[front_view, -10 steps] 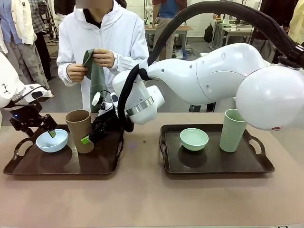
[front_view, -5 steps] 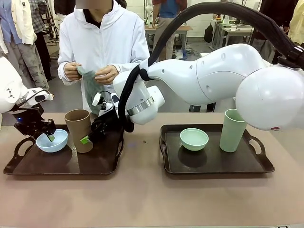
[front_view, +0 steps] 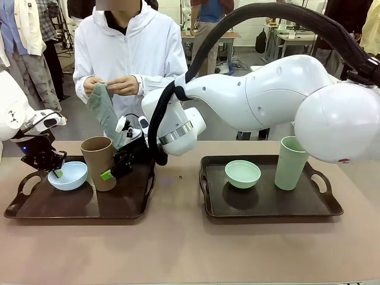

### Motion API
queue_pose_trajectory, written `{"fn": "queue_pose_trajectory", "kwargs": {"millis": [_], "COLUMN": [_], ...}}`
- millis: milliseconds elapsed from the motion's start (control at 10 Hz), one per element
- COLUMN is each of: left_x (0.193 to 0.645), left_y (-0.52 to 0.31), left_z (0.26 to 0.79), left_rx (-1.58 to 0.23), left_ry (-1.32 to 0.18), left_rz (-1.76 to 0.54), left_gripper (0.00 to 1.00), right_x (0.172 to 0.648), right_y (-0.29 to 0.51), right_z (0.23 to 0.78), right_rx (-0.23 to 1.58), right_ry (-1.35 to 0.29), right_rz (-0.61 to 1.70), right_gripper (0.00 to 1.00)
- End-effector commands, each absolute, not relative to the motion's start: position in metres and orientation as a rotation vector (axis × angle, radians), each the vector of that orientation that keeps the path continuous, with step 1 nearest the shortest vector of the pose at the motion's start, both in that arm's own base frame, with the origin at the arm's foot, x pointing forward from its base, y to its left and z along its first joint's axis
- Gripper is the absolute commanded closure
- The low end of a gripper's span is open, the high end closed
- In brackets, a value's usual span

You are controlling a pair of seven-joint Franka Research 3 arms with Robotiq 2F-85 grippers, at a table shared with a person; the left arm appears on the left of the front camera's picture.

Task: Set up a tray with a mat and arrange the tableware.
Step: Pick up the Picnic Bowl and Reusable plastic cup from the Handle tray in front of the human's position and hold them in the air.

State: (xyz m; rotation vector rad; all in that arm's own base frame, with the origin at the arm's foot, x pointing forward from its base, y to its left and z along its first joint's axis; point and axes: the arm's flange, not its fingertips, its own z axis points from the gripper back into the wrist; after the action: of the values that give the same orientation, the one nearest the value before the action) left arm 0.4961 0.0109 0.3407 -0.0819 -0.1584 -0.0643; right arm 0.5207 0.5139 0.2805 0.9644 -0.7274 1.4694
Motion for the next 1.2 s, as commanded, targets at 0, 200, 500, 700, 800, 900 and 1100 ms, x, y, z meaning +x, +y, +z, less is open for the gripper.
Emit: {"fn": "queue_pose_trajectory", "kwargs": {"millis": [0,200,500,700,800,900,1100], "left_x": [0.497,0.496,0.488,0.476,0.466,0.456,0.433], "left_y": [0.01,0.011,0.014,0.02,0.022,0.023,0.024], "left_z": [0.345,0.346,0.357,0.389,0.412,0.437,0.492], "left_rx": [-0.055,-0.048,-0.056,-0.107,-0.127,-0.146,-0.142], "left_ry": [-0.145,-0.137,-0.089,-0.117,-0.133,-0.159,-0.243], "left_rz": [-0.045,-0.043,-0.024,-0.022,-0.019,-0.02,-0.031], "left_gripper": [1.0,1.0,1.0,1.0,1.0,1.0,1.0], "right_x": [0.523,0.523,0.524,0.516,0.508,0.499,0.477], "right_y": [0.516,0.515,0.497,0.465,0.448,0.431,0.403], "right_z": [0.277,0.278,0.295,0.328,0.349,0.373,0.417], "right_rx": [0.97,0.971,1.021,1.027,1.014,0.993,0.957], "right_ry": [-0.723,-0.731,-0.771,-0.849,-0.895,-0.944,-1.048], "right_rz": [1.481,1.482,1.431,1.396,1.379,1.377,1.368], "right_gripper": [1.0,1.0,0.78,0.78,0.78,0.78,0.78]}}
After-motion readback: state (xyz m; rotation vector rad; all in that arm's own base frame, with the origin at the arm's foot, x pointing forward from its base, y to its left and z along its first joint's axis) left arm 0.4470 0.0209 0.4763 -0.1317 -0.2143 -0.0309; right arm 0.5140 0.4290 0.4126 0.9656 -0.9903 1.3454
